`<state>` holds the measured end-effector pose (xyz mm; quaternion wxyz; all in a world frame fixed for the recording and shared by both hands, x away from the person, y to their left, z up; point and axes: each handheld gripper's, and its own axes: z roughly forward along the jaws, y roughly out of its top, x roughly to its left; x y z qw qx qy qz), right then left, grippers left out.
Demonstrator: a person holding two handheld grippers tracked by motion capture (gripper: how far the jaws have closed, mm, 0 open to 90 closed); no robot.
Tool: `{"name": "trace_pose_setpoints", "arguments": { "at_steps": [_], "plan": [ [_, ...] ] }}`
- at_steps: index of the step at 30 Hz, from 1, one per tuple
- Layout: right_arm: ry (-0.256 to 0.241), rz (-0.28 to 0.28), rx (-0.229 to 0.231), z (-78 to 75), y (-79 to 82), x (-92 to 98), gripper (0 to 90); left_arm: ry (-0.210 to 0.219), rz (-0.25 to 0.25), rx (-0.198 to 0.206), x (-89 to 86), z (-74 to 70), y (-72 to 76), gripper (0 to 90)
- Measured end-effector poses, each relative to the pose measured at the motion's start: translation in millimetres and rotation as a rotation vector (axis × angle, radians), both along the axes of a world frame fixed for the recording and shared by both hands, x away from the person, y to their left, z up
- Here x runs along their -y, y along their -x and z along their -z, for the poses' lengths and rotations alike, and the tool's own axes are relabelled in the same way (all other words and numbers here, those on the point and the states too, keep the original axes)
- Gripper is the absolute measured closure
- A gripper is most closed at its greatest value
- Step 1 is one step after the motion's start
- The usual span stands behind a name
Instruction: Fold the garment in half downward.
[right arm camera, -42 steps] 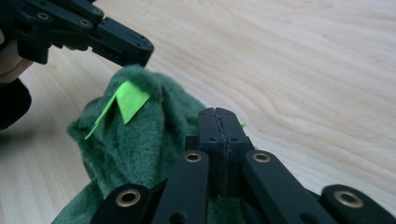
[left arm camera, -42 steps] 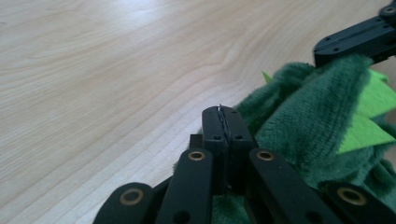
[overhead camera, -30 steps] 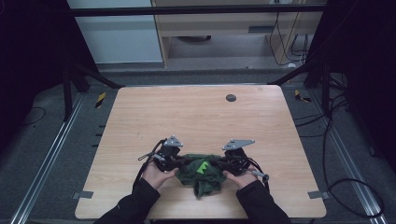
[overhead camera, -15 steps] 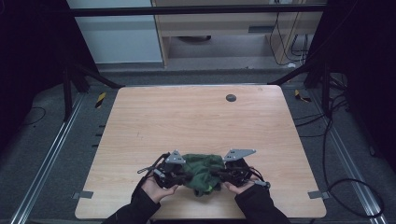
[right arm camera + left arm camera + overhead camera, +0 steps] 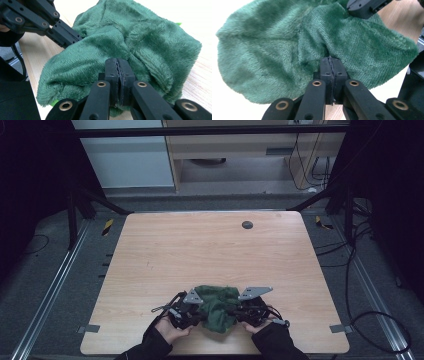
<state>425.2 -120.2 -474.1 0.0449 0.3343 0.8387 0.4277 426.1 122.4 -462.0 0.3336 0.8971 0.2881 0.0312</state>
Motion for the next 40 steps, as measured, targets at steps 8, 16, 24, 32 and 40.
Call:
{"name": "trace_pose_setpoints", "arguments": {
  "at_steps": [8,16,24,32,40],
  "plan": [
    [-0.043,0.031,0.038,-11.6,-1.5,6.9,81.9,0.038,-0.080,0.066,-18.4,-19.0,-4.7,84.9],
    [-0.047,0.168,0.100,-21.5,-12.6,39.0,74.7,0.051,-0.203,0.113,-48.2,-23.9,-16.9,75.1],
    [-0.001,0.308,0.103,-20.1,-23.7,75.1,66.8,0.052,-0.330,0.154,-79.3,-19.3,-30.3,54.2],
    [0.031,0.408,0.105,-17.0,-29.7,102.9,56.4,0.062,-0.466,0.155,-118.6,-14.2,-47.2,41.8],
    [0.064,0.474,0.096,-8.9,-36.2,119.6,45.4,0.061,-0.515,0.165,-138.7,-11.9,-53.6,35.5]
  ]
}}
